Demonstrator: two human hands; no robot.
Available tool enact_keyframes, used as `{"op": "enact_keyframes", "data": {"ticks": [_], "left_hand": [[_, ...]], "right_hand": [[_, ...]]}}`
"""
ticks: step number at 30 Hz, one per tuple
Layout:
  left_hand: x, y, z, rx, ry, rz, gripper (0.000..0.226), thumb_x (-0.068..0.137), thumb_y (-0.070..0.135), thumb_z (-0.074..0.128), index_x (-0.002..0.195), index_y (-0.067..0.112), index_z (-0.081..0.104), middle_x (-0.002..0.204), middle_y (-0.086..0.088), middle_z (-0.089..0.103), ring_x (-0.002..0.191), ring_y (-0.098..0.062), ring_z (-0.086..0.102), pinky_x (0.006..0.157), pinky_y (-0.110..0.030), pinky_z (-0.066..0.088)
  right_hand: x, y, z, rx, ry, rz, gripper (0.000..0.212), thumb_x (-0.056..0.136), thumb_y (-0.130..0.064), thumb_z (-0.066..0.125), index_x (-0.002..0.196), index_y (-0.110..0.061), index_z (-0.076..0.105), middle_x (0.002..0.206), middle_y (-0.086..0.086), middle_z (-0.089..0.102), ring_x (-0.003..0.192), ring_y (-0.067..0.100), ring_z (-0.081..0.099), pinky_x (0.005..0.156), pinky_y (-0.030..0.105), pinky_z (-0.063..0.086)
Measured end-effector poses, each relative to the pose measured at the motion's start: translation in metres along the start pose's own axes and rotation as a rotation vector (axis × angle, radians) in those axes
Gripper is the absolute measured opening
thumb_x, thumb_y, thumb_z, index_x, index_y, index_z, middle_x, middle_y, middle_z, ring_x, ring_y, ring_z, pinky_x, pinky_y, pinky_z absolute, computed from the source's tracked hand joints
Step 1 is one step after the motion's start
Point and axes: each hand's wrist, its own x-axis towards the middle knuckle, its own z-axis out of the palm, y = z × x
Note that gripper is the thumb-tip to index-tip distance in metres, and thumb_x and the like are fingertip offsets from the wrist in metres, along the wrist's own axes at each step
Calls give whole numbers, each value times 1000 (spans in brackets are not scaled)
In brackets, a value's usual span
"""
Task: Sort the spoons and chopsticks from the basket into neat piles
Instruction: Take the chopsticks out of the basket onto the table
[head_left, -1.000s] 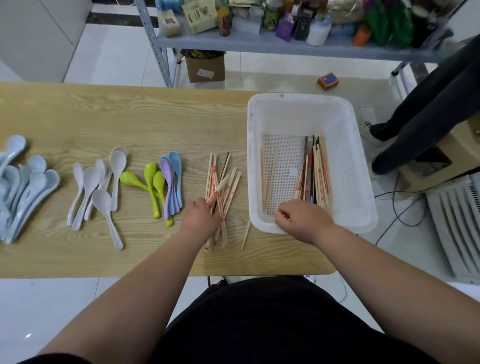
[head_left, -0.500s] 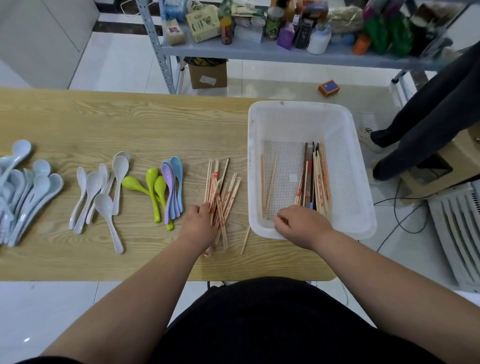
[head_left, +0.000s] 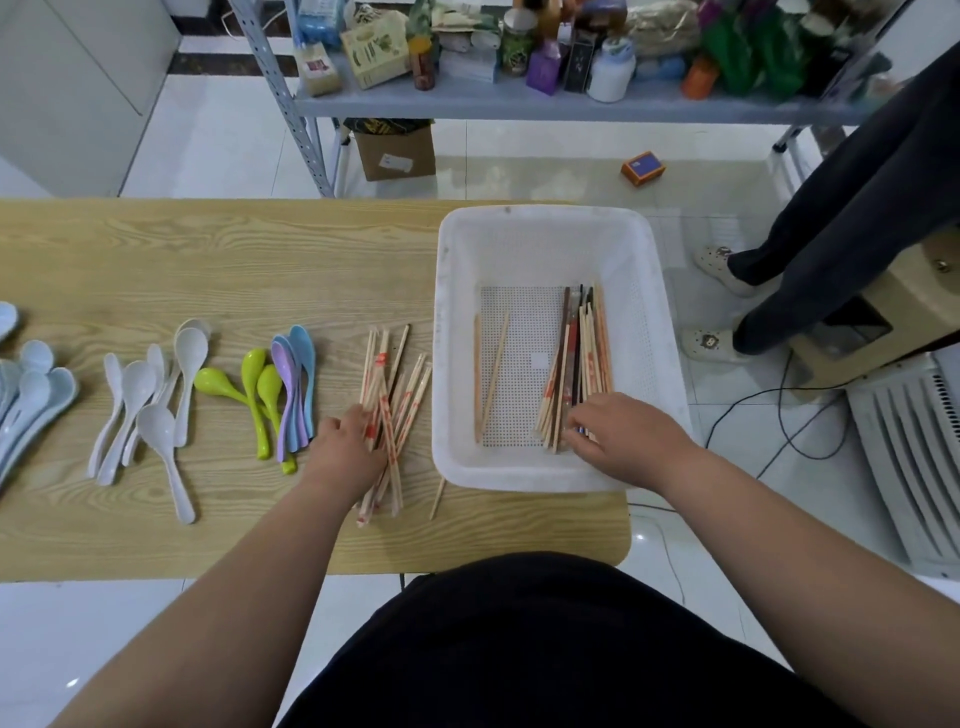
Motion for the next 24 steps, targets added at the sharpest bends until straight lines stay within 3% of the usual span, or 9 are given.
{"op": "enact_keyframes", "data": {"ticks": [3, 6, 9, 12, 16, 18, 20, 22, 24], "left_hand": [[-3, 7, 4, 16, 21, -75, 78, 89, 33, 64, 154, 15, 26, 145, -23, 33, 129, -42, 44, 107, -45, 38], [-2, 9, 8, 68, 16, -71, 73, 87, 35, 66, 149, 16, 34, 138, -22, 40, 122, -42, 48, 104, -44, 40], [-5, 14, 9, 49, 27, -107, 73, 87, 33, 66, 150, 15, 34, 137, -23, 40, 125, -42, 45, 106, -45, 38], [-10, 37, 0, -125, 259, -43, 64, 87, 17, 65, 144, 5, 42, 137, -24, 44, 126, -41, 45, 106, -47, 37], [-22, 96, -25, -363, 654, 330, 44, 85, 4, 61, 129, 6, 54, 116, -13, 53, 94, -21, 56, 87, -31, 50], [-28, 132, -29, -336, 566, 443, 45, 87, 4, 60, 131, 7, 54, 116, -9, 53, 90, -10, 53, 86, -19, 48], [-23, 162, -18, -223, 324, 455, 53, 90, 12, 61, 141, 8, 47, 128, -11, 52, 101, -14, 56, 95, -28, 50], [-13, 183, 4, -87, 62, 302, 66, 92, 23, 61, 150, 7, 34, 139, -14, 45, 118, -27, 54, 101, -41, 48], [-1, 198, 25, -17, -95, 71, 71, 90, 27, 63, 149, 3, 30, 139, -18, 43, 121, -34, 51, 93, -39, 48]], "right_hand": [[-10, 20, 7, -95, 32, -58, 38, 101, -40, 37, 105, -19, 68, 98, -3, 64, 91, 17, 57, 80, 35, 48], [-15, 26, 15, -44, 30, -49, 53, 97, -44, 21, 100, -19, 68, 93, -3, 63, 88, 17, 55, 81, 37, 49], [-14, 27, 19, -7, 44, -58, 50, 98, -45, 24, 101, -21, 68, 96, -4, 64, 90, 17, 55, 80, 37, 49], [-12, 29, 16, 16, 30, -75, 48, 100, -47, 28, 103, -22, 68, 99, -5, 64, 91, 15, 55, 80, 35, 49], [-14, 37, 14, -1, 85, -111, 57, 97, -55, 22, 100, -23, 69, 95, -7, 65, 88, 15, 57, 79, 35, 50], [-15, 40, 17, -21, 122, -127, 54, 98, -53, 26, 96, -22, 70, 91, -6, 66, 84, 16, 58, 74, 35, 50], [-15, 39, 20, -41, 181, -158, 49, 98, -50, 32, 92, -21, 71, 86, -3, 66, 80, 20, 60, 69, 35, 48], [-14, 39, 20, -51, 194, -170, 46, 97, -50, 35, 90, -21, 71, 85, -2, 65, 79, 21, 60, 68, 35, 45], [-13, 40, 20, -49, 203, -175, 45, 96, -49, 36, 89, -21, 71, 84, -2, 65, 79, 22, 60, 67, 34, 43]]}}
